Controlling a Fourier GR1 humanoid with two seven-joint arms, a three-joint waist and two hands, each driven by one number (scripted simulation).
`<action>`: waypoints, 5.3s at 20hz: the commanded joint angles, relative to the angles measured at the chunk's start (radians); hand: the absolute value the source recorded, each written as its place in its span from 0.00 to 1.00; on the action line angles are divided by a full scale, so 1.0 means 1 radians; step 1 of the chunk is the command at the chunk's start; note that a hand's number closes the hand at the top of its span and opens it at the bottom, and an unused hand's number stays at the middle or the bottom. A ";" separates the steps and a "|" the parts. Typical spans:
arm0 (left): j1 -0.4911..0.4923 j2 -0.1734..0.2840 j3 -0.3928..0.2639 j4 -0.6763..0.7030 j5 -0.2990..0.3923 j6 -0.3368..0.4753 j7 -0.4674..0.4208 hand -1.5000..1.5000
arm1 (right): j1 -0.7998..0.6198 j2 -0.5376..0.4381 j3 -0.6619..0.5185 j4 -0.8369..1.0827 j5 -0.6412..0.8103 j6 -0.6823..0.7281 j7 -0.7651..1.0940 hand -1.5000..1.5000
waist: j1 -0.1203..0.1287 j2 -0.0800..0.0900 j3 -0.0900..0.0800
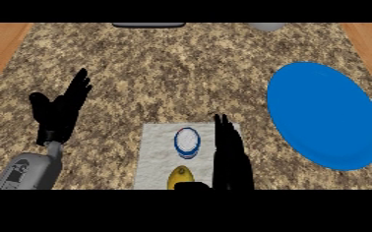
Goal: Pick the can from the placemat and place it in the plate
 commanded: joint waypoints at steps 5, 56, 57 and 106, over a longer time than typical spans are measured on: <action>0.035 -0.020 0.016 -0.049 -0.040 -0.015 0.010 0.50 | -0.136 0.003 -0.032 0.082 -0.124 0.064 0.140 0.00 | 0.001 0.000 0.000; 0.063 -0.112 0.148 -0.057 -0.149 -0.100 0.034 0.50 | -0.035 -0.733 -0.052 -0.493 -0.120 -0.192 -0.440 1.00 | -0.026 -0.004 0.001; 0.045 -0.088 0.174 -0.031 -0.131 -0.127 0.037 0.50 | 0.027 -0.760 -0.083 -0.466 -0.149 -0.276 -0.491 1.00 | -0.028 -0.001 0.001; 0.047 -0.192 0.181 -0.006 -0.235 -0.123 0.011 0.50 | -0.137 -0.734 -0.897 0.505 -1.447 0.634 -1.330 0.00 | -0.011 0.000 0.000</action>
